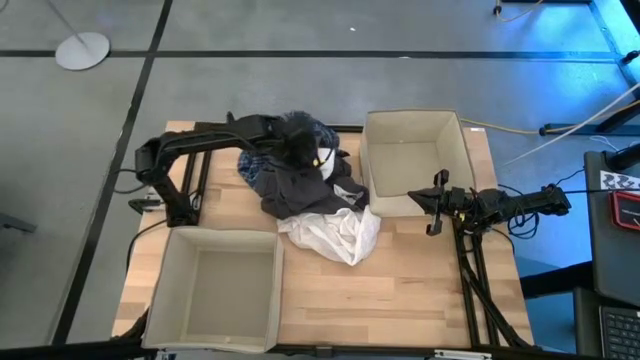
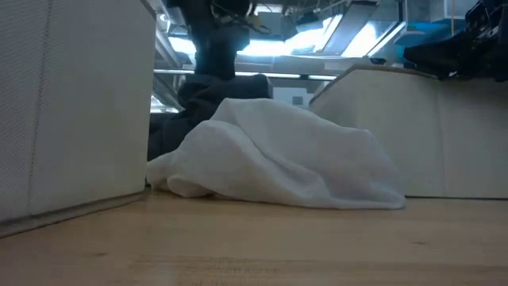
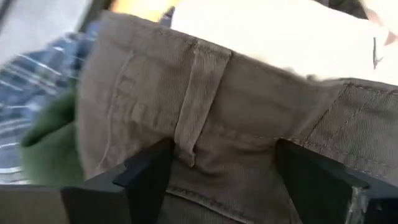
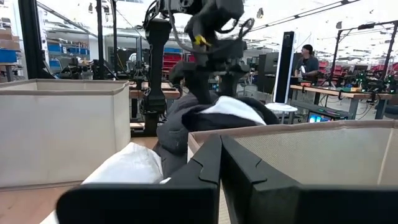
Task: Sort clothes
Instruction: Put the gray pants into the left brown laundry organizer
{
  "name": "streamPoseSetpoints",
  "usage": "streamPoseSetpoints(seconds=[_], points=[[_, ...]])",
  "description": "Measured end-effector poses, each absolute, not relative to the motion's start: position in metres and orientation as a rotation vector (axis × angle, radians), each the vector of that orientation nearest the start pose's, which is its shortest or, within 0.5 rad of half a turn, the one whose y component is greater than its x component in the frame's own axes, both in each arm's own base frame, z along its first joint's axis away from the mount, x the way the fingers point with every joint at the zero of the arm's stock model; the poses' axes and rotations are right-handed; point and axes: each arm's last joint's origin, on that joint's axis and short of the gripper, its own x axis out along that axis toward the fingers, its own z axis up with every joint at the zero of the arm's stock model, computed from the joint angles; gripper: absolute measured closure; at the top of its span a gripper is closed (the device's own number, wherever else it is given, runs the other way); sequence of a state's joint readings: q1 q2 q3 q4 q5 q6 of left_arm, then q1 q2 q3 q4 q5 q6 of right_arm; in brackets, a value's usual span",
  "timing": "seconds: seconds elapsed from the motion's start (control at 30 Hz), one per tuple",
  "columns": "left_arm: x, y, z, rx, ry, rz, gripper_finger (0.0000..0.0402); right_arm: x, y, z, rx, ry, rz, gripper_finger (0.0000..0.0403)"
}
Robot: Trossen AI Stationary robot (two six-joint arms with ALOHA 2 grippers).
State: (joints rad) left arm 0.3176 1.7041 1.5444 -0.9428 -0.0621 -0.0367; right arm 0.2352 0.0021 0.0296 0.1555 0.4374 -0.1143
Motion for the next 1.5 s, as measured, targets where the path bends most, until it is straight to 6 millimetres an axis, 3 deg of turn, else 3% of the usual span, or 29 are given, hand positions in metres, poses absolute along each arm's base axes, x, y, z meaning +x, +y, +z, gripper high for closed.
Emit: streamPoseSetpoints(seconds=[0.23, 0.37, 0.6, 0.73, 0.87, 1.03, 1.5], points=[[0.341, 0.114, 0.27, -0.207, 1.232, 0.355, 0.0153, 0.092, 0.009, 0.188, -0.053, -0.162, -0.212, 0.0391], [0.343, 0.114, 0.26, -0.211, 1.288, 0.349, 0.0216, 0.092, 0.009, 0.188, -0.052, -0.164, -0.212, 0.0391], [0.343, 0.114, 0.259, -0.19, 1.293, 0.334, 0.0369, 0.092, 0.009, 0.188, -0.054, -0.165, -0.212, 0.0391], [0.347, 0.11, 0.265, -0.162, 1.238, 0.327, 0.0383, 0.092, 0.009, 0.188, -0.054, -0.166, -0.212, 0.0391], [0.35, 0.1, 0.286, -0.131, 1.148, 0.31, 0.0386, 0.092, 0.009, 0.188, -0.054, -0.166, -0.213, 0.0391], [0.343, 0.086, 0.328, -0.086, 1.0, 0.297, 0.0389, 0.092, 0.009, 0.188, -0.054, -0.166, -0.213, 0.0391], [0.285, 0.066, 0.44, 0.069, 0.59, 0.425, 0.039, 0.092, 0.009, 0.19, -0.047, -0.184, -0.214, 0.0391]])
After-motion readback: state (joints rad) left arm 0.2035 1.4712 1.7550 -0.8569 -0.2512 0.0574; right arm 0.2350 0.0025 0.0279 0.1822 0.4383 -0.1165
